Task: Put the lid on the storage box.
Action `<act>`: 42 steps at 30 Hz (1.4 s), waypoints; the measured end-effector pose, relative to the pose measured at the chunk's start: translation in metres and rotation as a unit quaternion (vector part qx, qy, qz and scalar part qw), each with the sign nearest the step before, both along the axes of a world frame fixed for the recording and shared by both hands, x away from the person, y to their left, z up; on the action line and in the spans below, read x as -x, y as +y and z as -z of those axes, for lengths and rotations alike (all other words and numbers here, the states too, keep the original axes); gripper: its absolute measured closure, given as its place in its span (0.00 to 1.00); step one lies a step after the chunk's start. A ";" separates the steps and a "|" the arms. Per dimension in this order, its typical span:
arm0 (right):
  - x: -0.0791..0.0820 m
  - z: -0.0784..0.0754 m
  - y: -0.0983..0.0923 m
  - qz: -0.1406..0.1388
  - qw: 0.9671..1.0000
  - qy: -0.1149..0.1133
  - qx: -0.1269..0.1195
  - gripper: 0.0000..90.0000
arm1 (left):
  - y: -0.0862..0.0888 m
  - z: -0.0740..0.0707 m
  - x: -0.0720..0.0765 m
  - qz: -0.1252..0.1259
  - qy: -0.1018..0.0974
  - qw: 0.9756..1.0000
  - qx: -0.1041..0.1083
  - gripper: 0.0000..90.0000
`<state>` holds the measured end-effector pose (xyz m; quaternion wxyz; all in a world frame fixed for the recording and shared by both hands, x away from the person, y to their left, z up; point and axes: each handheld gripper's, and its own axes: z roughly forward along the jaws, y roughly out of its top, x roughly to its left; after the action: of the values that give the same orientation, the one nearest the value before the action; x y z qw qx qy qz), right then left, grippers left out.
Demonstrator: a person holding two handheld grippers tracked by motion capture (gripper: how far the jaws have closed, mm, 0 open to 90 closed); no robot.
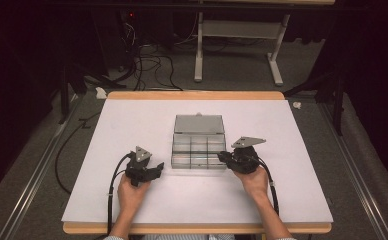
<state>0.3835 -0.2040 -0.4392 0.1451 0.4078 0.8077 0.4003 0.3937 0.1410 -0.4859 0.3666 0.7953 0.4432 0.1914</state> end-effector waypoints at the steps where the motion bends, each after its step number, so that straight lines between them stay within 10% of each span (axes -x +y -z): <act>1: -0.001 0.001 0.001 -0.001 1.000 0.000 0.000 0.88 | 0.000 0.000 0.000 0.000 0.000 1.000 0.000 0.42; 29: -0.010 0.012 0.012 0.001 1.000 0.022 0.011 0.83 | 0.000 0.000 0.000 0.000 0.000 1.000 0.000 0.42; 42: -0.002 0.000 0.002 0.008 1.000 -0.007 -0.003 0.81 | 0.000 0.000 0.000 0.001 0.000 1.000 0.000 0.42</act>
<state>0.3853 -0.2022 -0.4390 0.1526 0.4124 0.8021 0.4041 0.3937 0.1410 -0.4859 0.3665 0.7957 0.4427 0.1913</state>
